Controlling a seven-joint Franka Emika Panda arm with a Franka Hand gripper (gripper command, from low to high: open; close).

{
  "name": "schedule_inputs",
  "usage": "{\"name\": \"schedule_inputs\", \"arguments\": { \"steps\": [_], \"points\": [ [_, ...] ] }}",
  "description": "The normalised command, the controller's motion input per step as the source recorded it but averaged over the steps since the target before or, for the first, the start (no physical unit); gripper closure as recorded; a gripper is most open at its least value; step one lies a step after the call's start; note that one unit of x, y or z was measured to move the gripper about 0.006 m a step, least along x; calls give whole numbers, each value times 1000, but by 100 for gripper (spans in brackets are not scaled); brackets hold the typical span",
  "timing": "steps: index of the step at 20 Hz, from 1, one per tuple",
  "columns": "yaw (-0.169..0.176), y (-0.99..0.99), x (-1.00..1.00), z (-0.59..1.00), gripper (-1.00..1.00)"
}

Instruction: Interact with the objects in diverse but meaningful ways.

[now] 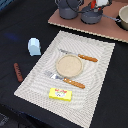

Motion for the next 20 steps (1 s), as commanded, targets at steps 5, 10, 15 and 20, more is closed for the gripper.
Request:
{"name": "schedule_inputs", "arguments": {
  "steps": [5, 10, 15, 20],
  "points": [
    [0, 239, 110, 65, -100],
    [-100, -385, -200, 692, -100],
    [-116, -557, -364, 774, -100],
    [-87, -575, -422, 546, -100]
  ]
}}
